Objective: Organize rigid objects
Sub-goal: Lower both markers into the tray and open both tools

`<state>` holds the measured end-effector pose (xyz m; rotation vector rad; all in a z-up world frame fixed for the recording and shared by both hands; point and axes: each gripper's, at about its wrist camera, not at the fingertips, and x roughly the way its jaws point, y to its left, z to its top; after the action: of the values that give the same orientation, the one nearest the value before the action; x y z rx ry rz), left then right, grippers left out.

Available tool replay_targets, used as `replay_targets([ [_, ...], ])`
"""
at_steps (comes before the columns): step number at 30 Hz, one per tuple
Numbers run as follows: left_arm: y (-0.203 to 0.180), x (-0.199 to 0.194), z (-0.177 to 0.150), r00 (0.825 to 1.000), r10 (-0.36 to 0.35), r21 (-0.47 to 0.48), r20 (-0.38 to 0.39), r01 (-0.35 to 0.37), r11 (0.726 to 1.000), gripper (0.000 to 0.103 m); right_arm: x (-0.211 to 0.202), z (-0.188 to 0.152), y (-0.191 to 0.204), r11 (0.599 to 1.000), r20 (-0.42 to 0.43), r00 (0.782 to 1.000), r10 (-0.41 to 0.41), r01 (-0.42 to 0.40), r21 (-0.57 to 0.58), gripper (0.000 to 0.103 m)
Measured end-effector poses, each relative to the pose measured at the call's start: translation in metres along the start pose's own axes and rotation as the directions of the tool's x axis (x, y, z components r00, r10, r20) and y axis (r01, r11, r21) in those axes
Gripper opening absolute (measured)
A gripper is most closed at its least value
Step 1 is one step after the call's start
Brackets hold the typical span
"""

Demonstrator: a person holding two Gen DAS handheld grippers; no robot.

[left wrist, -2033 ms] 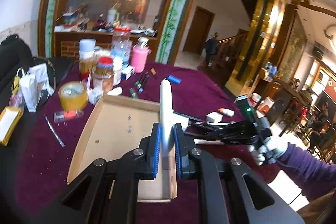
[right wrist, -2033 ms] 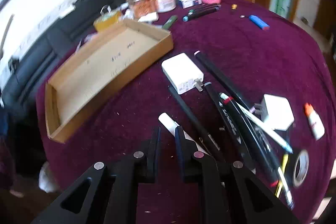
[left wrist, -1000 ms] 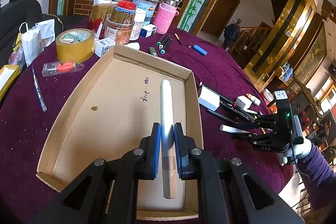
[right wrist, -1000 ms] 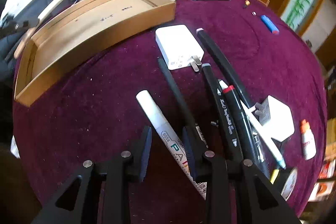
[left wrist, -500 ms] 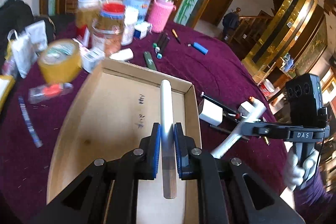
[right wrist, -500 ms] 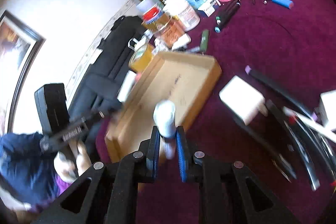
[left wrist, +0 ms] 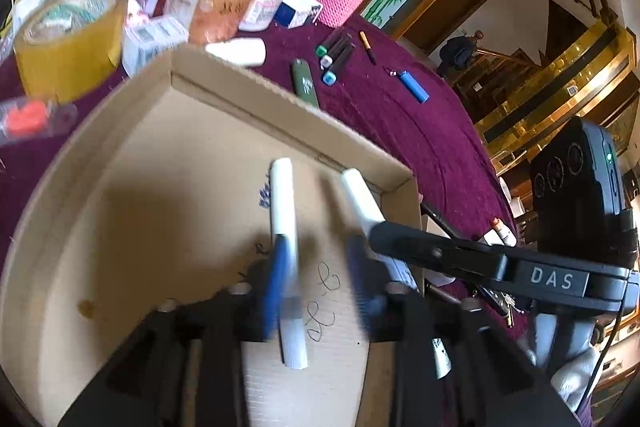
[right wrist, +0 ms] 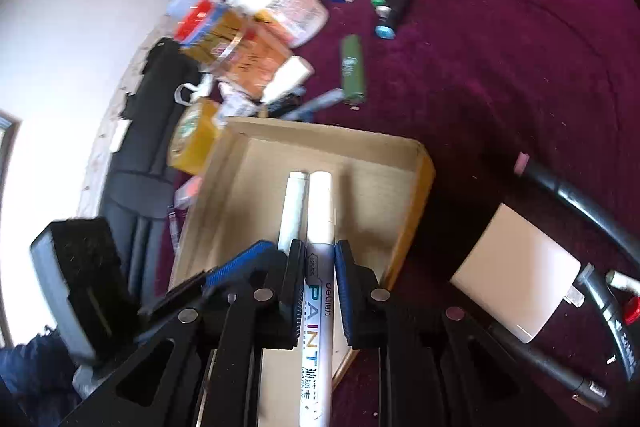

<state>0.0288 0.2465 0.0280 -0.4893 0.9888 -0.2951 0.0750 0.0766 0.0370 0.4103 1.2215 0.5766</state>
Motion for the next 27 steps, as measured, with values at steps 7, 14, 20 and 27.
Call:
replay_targets([
  [7, -0.003, -0.002, -0.021, 0.999, -0.025, -0.070, 0.039, 0.028, 0.997, 0.046, -0.007, -0.003, 0.012, 0.991, 0.065, 0.991, -0.117, 0.121, -0.057, 0.017],
  [14, -0.010, -0.004, -0.037, 0.997, -0.016, -0.156, 0.072, 0.027, 0.987, 0.047, -0.005, -0.005, 0.014, 0.973, 0.108, 0.970, -0.216, 0.222, -0.054, 0.016],
  [20, -0.006, 0.001, -0.029, 0.994, -0.084, -0.181, 0.063, 0.094, 0.979, 0.066, -0.013, -0.004, 0.014, 0.978, 0.160, 0.970, -0.185, 0.198, -0.071, 0.020],
  [27, -0.022, -0.002, -0.008, 0.995, -0.095, -0.126, 0.021, 0.097, 0.987, 0.068, -0.106, -0.035, 0.012, 0.976, 0.369, 0.917, -0.154, 0.198, -0.085, 0.047],
])
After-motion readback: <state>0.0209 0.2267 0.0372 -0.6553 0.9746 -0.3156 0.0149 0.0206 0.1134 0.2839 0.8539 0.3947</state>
